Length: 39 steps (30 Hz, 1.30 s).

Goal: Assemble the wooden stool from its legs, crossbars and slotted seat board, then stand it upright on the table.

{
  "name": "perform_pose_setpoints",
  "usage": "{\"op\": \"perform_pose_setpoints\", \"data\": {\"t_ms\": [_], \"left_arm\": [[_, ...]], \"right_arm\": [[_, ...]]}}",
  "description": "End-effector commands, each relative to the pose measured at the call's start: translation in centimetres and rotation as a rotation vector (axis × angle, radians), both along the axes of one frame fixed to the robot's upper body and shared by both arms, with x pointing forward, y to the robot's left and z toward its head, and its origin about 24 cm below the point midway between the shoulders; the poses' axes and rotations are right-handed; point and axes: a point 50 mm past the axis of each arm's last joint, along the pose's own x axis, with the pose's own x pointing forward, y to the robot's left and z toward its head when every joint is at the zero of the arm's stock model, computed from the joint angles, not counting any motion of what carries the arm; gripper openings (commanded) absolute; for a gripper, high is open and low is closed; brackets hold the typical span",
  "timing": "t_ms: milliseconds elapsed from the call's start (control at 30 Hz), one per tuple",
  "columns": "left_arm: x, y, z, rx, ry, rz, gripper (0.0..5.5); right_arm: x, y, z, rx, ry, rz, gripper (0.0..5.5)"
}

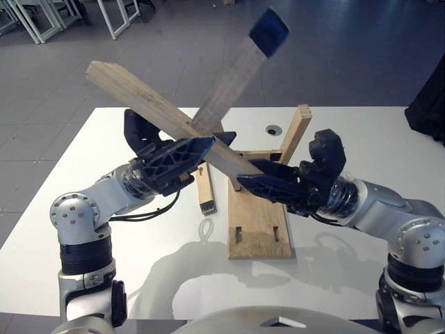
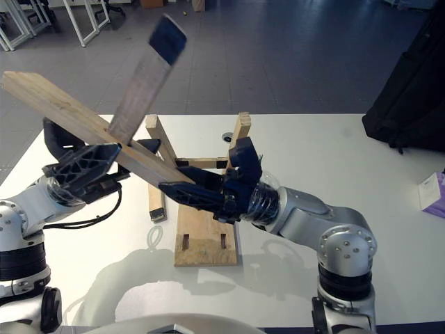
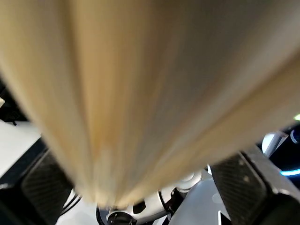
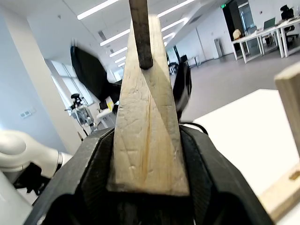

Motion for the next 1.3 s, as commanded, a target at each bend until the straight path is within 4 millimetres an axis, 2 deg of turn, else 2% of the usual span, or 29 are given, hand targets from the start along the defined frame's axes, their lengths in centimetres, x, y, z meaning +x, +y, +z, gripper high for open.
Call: {"op": "perform_pose_setpoints", "data": {"t_ms": [33,300,367,500,533,600,633,733,800,900,967,1067,1167,1233,1267,1300], "left_arm": [[0.1,0.0,1.0,-0.008,-0.022,-0.022,3.99],[-0.9,1.0,0.1,0.116,0.026,-0.075,2.79],[-1.1,1.4,0.0,0.139,0.034,-0.086,2.60],[-1.2,2.0,0.0,0.153,0.042,-0.094,2.57],[-0.8,2.2,0.1,0.129,0.037,-0.064,2.56],[0.1,2.8,0.1,0.076,0.014,0.041,2.28],[0.3,3.3,-0.1,0.076,0.015,0.089,2.07],[-0.2,3.9,-0.9,0.219,-0.009,0.207,2.03],[-1.0,3.5,-1.2,0.268,-0.019,0.229,2.03],[-1.0,2.9,-1.2,0.310,-0.067,0.256,2.03],[-0.4,2.1,0.1,0.289,-0.162,0.322,2.03],[0.2,1.4,2.7,0.137,-0.344,0.488,2.03],[-0.2,0.9,4.2,-0.018,-0.420,0.488,2.03],[-0.8,0.3,3.6,-0.040,-0.469,0.442,2.03],[-1.1,-0.1,2.6,-0.011,-0.542,0.413,2.03],[-1.4,-0.4,0.8,0.033,-0.595,0.341,2.03]], "right_arm": [[-0.1,-0.1,-1.1,-0.068,0.020,-0.008,2.01],[0.5,-0.5,-1.2,-0.088,0.004,-0.048,2.01],[0.7,-0.8,-1.3,-0.095,0.007,-0.063,2.01],[1.8,-1.9,-1.1,-0.109,0.011,-0.148,2.01],[1.8,-2.2,-1.0,-0.091,0.032,-0.133,2.37],[2.2,-2.8,-0.7,-0.052,0.067,-0.172,2.72],[2.6,-3.9,-0.9,-0.077,0.074,-0.216,2.97],[3.6,-7.6,-1.9,-0.216,0.074,-0.400,3.55],[3.3,-8.6,-2.9,-0.282,0.080,-0.468,3.87],[2.7,-7.8,-4.5,-0.315,0.094,-0.487,4.46],[2.5,-7.6,-5.6,-0.346,0.099,-0.497,4.75],[2.0,-7.8,-7.2,-0.392,0.122,-0.514,4.79],[1.7,-8.6,-9.1,-0.446,0.161,-0.543,4.79],[1.5,-9.6,-10.4,-0.479,0.190,-0.569,4.79],[1.2,-10.0,-11.0,-0.495,0.207,-0.574,4.79],[0.9,-10.3,-11.8,-0.523,0.221,-0.572,4.79]]}}
